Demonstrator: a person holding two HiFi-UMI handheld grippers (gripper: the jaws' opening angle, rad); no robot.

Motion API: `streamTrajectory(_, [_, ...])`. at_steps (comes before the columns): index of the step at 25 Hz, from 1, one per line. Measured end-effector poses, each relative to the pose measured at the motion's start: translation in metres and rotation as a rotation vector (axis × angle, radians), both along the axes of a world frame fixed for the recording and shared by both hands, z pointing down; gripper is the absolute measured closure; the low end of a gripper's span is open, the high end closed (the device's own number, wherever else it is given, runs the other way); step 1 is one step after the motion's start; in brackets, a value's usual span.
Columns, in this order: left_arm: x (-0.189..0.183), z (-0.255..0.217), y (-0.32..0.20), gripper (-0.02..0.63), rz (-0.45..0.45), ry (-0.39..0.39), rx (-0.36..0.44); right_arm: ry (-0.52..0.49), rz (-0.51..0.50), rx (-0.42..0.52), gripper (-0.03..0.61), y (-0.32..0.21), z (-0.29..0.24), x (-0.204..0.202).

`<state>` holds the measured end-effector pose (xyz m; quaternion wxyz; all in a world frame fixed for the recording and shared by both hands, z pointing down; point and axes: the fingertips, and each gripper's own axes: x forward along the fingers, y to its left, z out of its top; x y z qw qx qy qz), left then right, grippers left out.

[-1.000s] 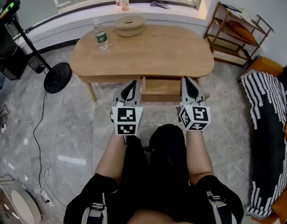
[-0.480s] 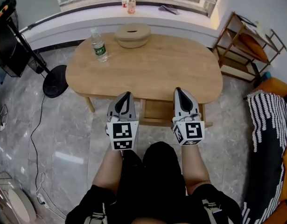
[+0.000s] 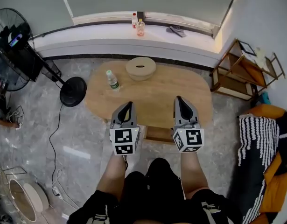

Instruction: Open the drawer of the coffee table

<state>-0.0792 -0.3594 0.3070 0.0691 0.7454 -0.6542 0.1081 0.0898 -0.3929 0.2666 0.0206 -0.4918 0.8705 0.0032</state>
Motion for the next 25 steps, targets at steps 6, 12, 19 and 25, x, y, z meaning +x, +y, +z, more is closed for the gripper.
streamTrajectory(6, [0.008,-0.198,-0.009,0.591,-0.013,0.003,0.000,-0.020,-0.008,-0.039,0.568,-0.014,-0.176,0.015])
streamTrajectory(12, [0.010,-0.329,0.012,0.591,-0.054,-0.064,0.113,-0.032,-0.032,0.056,0.568,-0.004,-0.290,0.012])
streamTrajectory(19, [0.002,-0.357,0.040,0.591,-0.018,0.068,0.134,-0.032,-0.063,0.092,0.566,0.031,-0.324,-0.017])
streamTrajectory(25, [-0.020,-0.380,0.047,0.591,-0.037,-0.007,0.173,-0.033,-0.060,0.097,0.566,0.037,-0.333,-0.030])
